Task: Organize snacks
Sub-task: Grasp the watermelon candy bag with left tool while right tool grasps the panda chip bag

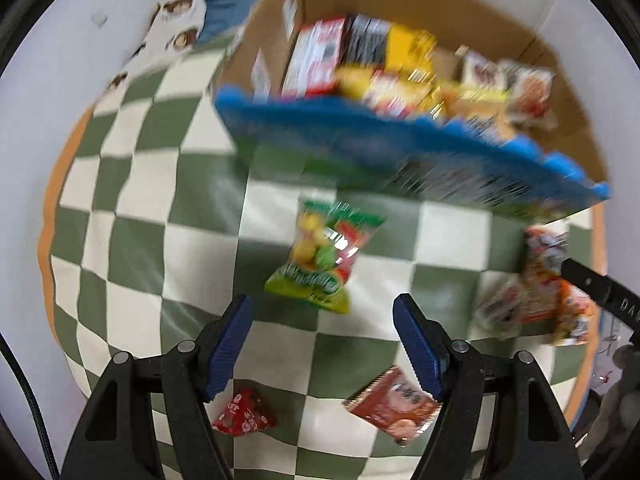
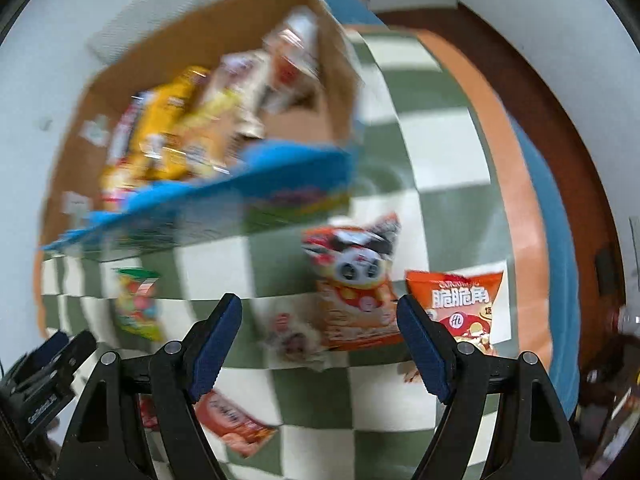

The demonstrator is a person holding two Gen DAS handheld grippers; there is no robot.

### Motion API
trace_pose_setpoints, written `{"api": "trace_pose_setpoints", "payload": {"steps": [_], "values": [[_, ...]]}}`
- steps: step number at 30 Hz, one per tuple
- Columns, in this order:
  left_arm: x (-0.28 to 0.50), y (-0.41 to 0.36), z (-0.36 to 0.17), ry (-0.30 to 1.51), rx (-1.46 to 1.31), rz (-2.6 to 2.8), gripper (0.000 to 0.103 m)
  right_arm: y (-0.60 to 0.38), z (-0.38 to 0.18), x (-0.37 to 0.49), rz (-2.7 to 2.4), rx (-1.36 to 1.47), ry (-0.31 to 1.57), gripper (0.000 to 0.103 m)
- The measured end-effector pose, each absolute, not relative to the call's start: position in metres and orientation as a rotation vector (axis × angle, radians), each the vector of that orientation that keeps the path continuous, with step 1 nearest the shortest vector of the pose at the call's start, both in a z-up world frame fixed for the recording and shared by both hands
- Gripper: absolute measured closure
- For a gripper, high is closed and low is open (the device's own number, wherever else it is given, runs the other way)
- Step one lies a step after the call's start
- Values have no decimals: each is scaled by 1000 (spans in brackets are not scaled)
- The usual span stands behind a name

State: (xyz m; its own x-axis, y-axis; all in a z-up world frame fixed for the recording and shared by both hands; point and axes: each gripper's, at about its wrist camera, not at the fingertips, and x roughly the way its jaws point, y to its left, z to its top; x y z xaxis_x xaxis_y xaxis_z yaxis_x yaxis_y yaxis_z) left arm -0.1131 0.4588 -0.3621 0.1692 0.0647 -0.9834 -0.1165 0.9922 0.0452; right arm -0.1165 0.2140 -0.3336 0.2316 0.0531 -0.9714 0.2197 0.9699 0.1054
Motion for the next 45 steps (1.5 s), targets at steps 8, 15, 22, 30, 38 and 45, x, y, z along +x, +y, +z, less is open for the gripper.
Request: {"api": "trace_pose_setpoints", "payload": {"steps": [8,15,22,30,38,45], "values": [[-86,455,-425,1528,45,103,32,197,-402,-102,-162,242,1444,22],[-75,446,-443,1481,103,82,36,199,-417,-100,-171,179,1461,43],[-102,452,-441,1495,27,62,52,202,-396,-117,-141,189,1436,49],[-164,467,-448,1581,-59,40,52,209,-366,-158,-25,247,1466,49],[-182,484,-484,1656,-115,27,51,224,-429,-209,20,256,1664,46],[-169,477,-484,1651,-93,36,50,218,-430,-212,-16,319,1648,31]]}}
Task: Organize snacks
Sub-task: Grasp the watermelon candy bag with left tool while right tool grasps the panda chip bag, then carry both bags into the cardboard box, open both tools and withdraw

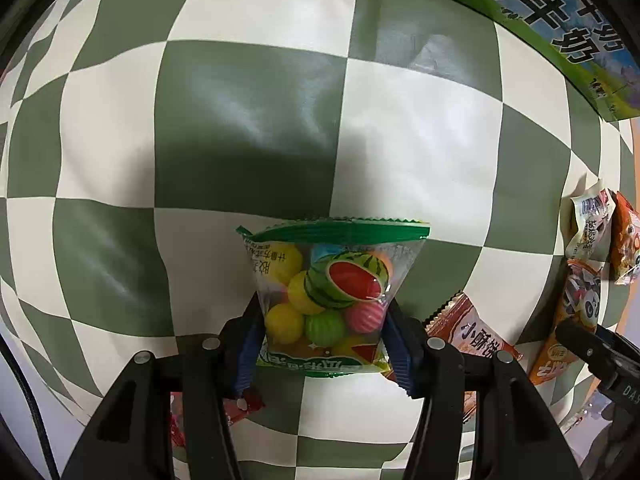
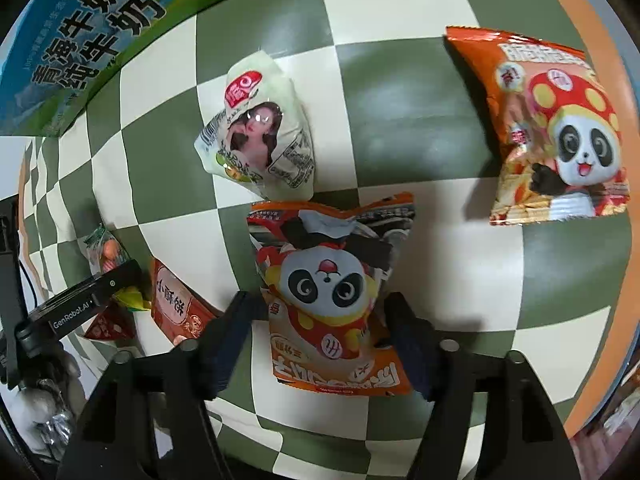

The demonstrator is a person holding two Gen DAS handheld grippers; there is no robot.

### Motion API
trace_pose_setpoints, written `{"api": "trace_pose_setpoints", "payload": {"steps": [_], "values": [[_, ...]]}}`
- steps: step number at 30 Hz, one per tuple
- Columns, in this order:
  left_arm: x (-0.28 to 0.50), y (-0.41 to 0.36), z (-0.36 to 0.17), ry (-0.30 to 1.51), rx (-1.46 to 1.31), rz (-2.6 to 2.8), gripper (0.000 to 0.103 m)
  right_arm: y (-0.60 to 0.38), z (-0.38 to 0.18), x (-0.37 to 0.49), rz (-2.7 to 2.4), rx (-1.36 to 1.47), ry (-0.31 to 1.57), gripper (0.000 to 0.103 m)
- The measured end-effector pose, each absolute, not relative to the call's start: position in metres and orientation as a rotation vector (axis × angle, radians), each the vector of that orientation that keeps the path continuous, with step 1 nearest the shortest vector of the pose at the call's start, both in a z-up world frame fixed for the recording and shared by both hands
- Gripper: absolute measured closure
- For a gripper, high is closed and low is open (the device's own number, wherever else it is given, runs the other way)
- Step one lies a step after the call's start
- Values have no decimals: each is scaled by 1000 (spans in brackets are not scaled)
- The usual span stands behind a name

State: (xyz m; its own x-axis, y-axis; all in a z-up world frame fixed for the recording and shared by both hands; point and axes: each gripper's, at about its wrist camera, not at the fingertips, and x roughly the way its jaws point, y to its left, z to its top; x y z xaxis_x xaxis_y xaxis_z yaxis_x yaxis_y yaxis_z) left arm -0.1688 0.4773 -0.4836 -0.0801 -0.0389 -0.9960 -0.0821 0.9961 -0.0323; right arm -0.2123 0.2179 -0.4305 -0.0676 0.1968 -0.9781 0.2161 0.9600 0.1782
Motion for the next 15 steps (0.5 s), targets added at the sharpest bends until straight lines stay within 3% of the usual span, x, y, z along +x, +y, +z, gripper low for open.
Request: {"api": "trace_pose_setpoints", "payload": {"steps": [7,9,15], "values": [[-167,469,-480,1604,-83,55,51,246,-438,-209,-62,225,1642,31],[-171,467,-477,1591,-73,52,54,256,-438,-210,-78,152,1618,46],[-186,462,-467,1584,-82,44,55,284,-438,-216,-45,103,1597,50]]}}
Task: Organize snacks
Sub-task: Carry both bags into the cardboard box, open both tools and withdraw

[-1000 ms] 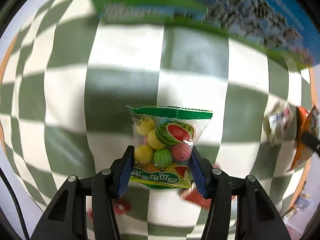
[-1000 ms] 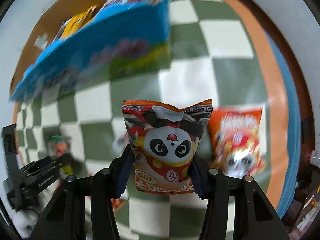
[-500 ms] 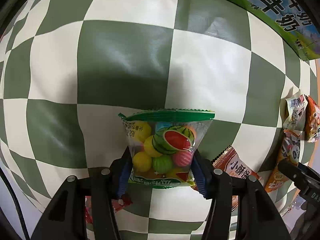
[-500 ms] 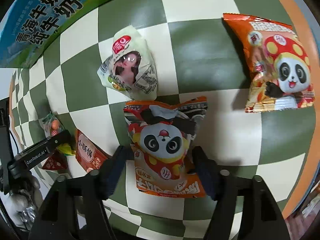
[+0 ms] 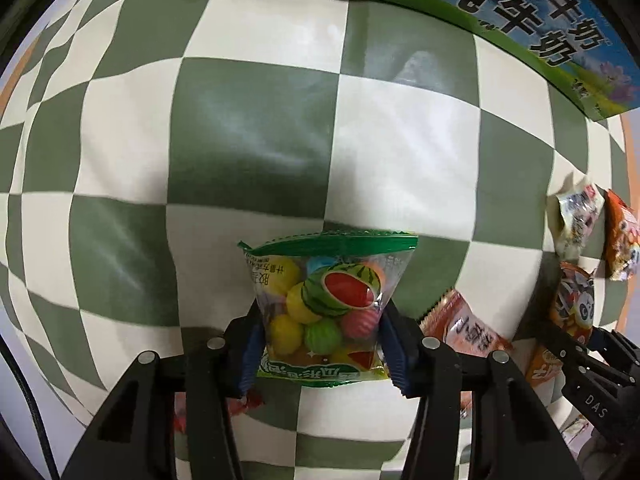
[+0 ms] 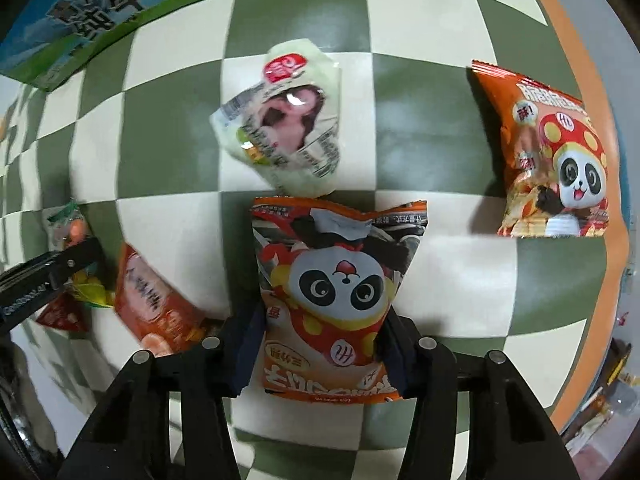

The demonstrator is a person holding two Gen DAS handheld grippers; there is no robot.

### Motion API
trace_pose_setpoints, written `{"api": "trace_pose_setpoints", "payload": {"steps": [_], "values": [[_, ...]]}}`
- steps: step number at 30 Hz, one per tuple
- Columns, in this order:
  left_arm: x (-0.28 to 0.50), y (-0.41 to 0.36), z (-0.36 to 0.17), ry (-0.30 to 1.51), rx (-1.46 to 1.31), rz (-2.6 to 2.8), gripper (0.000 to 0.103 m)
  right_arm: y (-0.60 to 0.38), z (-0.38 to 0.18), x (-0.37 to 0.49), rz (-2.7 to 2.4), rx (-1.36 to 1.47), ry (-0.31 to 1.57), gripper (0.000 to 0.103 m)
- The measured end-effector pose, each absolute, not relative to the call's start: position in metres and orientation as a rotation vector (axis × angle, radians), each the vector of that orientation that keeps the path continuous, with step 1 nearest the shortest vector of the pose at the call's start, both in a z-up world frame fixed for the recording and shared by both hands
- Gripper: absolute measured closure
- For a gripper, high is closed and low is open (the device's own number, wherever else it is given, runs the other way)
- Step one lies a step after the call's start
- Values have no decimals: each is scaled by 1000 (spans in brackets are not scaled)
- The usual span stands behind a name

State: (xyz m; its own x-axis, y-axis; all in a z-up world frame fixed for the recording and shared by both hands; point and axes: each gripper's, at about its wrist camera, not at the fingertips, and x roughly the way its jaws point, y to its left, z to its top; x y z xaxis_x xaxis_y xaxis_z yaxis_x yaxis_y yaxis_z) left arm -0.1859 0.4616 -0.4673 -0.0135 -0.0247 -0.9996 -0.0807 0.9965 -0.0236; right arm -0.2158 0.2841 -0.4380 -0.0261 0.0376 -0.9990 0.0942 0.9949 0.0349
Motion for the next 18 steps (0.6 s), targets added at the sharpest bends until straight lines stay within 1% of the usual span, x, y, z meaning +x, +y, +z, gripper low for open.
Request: {"api": "trace_pose_setpoints", "payload": {"steps": [4,9,11,15,18], "values": [[-185,464,-443,1573,-136,7,55,296,-422,-226,27,169,1591,51],[-174,450,-374,1464,-201,-87,55,311,-370,-220,128,238,1511,51],[-159,444,-346,1417,-212,-123,55,314,-341,-207,162,263,1463,51],[-103,439,-285,1325,-199,-139,55,305,-270,-161,205,282,1338,51],[-70,440,-261,1293,-156,-113,55,295,-231,-124,200,259,1259,51]]}}
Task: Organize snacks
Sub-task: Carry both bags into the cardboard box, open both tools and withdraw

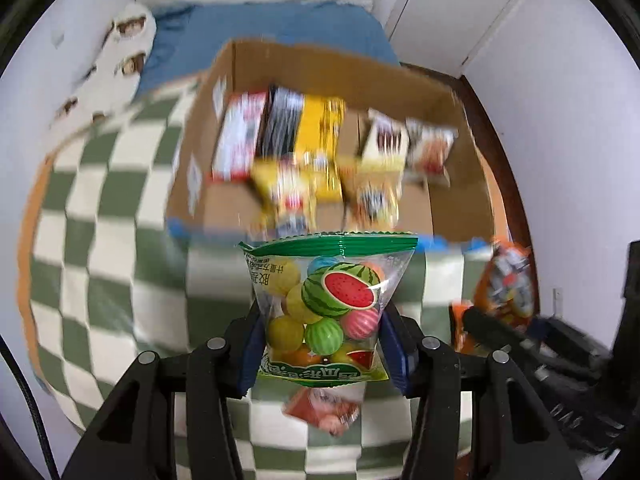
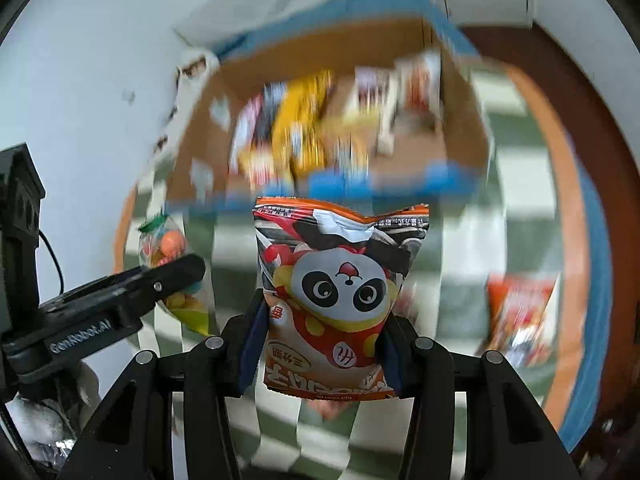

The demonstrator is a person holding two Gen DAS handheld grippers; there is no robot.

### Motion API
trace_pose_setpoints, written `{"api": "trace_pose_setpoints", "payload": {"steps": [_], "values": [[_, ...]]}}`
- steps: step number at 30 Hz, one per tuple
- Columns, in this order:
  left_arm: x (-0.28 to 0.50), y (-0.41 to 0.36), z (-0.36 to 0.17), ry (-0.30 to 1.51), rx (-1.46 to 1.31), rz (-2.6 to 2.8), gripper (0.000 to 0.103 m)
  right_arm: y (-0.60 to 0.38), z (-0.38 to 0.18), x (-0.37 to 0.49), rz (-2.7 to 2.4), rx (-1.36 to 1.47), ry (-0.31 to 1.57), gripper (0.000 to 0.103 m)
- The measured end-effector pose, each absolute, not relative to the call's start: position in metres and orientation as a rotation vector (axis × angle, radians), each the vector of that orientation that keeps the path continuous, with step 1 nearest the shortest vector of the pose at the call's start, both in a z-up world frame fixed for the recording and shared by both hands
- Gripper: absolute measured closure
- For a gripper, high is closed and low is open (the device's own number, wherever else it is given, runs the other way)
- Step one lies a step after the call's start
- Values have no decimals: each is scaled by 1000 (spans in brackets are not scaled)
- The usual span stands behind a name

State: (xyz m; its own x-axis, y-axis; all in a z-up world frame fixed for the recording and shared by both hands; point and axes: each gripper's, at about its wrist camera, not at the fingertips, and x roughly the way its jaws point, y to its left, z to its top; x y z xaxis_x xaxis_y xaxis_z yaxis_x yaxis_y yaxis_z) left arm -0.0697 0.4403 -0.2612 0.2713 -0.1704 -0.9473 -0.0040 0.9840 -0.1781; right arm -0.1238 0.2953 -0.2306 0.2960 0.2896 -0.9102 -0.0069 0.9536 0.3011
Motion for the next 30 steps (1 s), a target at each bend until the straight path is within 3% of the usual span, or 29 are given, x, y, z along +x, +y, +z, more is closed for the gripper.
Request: {"api": "trace_pose_setpoints", "payload": {"steps": [6,17,19,20,21,23,30], "values": [[-6,448,-271,1357,-87,-54,54,269,-209,-47,149,198,1211,51],[59,481,-323,1504,-64,71,54,252,-272,32,90,121,1357,50],[63,485,-333,1533,-79,67,47,252,-283,38,94,114,1396,41],[64,486,-338,1549,-88,63,38,252,-290,39,102,112,1430,25],[64,487,-340,1552,-88,65,32,252,-296,41,104,115,1449,17],[64,485,-344,1548,-83,58,23,252,-299,40,86,89,1458,17],[60,480,-346,1526,-73,52,23,251,-310,38,71,88,1485,17]]}}
